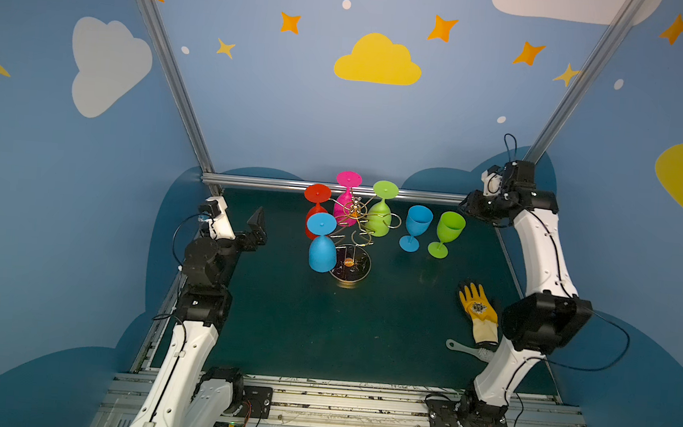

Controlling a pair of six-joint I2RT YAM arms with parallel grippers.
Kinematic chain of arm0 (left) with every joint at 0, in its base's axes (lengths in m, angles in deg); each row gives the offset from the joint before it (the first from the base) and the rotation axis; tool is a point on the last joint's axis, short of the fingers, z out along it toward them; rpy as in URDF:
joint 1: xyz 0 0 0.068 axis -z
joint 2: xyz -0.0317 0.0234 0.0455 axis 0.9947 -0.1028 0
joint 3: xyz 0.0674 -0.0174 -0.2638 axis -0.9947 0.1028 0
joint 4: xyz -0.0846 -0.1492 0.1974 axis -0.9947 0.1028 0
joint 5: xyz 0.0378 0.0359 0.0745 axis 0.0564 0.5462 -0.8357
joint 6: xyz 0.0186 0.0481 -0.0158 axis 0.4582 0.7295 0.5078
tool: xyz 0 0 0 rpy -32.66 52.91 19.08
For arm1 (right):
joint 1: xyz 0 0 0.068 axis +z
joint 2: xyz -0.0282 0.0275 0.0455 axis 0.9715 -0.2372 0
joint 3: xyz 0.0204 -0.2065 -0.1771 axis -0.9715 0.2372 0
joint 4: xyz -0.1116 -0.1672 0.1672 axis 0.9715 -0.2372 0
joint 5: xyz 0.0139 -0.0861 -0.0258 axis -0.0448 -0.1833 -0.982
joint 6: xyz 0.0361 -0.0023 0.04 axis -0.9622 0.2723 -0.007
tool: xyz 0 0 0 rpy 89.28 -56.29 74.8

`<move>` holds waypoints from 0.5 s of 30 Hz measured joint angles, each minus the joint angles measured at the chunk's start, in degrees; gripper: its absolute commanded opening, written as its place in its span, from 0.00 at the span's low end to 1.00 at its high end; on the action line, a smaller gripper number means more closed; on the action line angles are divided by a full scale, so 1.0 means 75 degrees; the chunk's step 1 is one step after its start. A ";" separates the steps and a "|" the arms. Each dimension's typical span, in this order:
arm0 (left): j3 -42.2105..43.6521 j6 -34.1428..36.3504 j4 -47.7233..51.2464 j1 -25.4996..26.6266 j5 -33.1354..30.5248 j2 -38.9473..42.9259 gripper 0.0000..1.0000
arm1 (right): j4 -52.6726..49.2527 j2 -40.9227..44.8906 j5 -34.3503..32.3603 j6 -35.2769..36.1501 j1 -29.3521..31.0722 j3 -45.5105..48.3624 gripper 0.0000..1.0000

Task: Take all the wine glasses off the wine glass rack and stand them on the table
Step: 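Open the right gripper and lift it off the green glass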

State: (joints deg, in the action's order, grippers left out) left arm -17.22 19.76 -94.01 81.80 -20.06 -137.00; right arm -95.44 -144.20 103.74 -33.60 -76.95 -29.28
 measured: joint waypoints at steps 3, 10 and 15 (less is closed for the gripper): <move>-0.0769 -0.0452 0.0644 -0.0248 0.0752 -0.0405 0.86 | 0.1454 0.1600 0.0574 -0.0204 0.0003 0.2171 0.51; -0.1032 -0.1661 0.1343 -0.0586 0.2798 -0.0734 0.80 | 0.3832 0.4170 0.1078 -0.0714 0.0038 0.5488 0.66; -0.1151 -0.2384 0.1623 -0.0627 0.4377 -0.1139 0.72 | 0.4607 0.5053 0.1425 -0.0799 0.0073 0.6132 0.66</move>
State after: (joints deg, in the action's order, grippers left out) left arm -25.85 1.88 -81.83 77.10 12.77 -145.55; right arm -60.88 -106.30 114.43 -39.59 -76.40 16.70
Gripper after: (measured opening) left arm 0.757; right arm 0.663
